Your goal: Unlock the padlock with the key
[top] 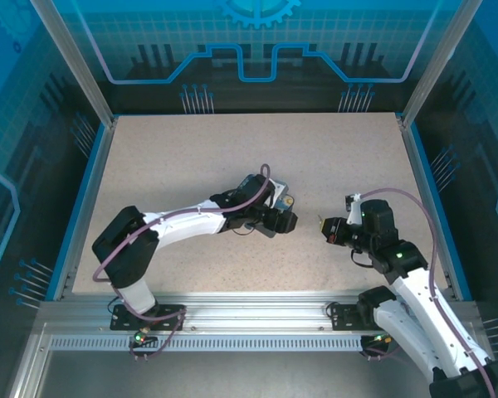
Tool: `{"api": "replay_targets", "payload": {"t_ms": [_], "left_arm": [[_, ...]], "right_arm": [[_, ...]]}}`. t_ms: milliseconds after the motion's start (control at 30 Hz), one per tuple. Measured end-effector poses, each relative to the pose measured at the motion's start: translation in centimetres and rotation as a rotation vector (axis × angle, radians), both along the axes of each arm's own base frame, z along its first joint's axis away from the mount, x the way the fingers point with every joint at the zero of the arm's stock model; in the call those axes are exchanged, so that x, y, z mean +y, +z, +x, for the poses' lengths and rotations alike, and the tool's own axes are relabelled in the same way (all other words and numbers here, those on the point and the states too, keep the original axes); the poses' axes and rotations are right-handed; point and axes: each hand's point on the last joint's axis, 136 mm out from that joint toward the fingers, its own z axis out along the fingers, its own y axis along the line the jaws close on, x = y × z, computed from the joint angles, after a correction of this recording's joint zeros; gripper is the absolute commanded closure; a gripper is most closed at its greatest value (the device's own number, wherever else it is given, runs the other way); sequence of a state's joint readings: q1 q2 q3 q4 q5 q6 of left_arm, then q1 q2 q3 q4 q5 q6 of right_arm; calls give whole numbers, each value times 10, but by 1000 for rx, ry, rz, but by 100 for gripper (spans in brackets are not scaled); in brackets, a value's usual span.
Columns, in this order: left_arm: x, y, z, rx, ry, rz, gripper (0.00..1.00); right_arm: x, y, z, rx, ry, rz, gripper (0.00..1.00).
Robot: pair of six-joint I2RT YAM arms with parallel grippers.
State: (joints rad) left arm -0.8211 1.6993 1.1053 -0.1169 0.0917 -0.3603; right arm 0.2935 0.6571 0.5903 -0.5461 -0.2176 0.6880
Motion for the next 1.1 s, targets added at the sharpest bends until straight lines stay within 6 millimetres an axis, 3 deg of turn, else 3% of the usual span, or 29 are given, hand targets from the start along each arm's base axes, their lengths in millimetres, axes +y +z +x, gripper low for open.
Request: {"api": "replay_targets", "payload": {"t_ms": [167, 267, 333, 400, 533, 667, 900, 1100], "left_arm": [[14, 34, -13, -69, -2, -78, 11], [34, 55, -18, -131, 19, -141, 9], [52, 59, -17, -160, 53, -172, 8], [75, 51, -14, -170, 102, -185, 7], [117, 14, -14, -125, 199, -185, 6], [143, -22, -21, -47, 265, -202, 6], [133, -32, -19, -30, 235, -262, 7], [128, -58, -18, 26, 227, -245, 10]], "right_arm": [[15, -14, 6, 28, 20, 35, 99], [32, -25, 4, 53, 67, 44, 99], [45, -28, 5, 59, 101, 46, 99], [59, -32, 6, 61, 137, 48, 99], [86, -43, 15, 79, 183, 71, 99], [107, -51, 32, 85, 198, 123, 99], [135, -46, 60, 49, 223, 183, 100], [145, -46, 74, 37, 234, 185, 100]]}}
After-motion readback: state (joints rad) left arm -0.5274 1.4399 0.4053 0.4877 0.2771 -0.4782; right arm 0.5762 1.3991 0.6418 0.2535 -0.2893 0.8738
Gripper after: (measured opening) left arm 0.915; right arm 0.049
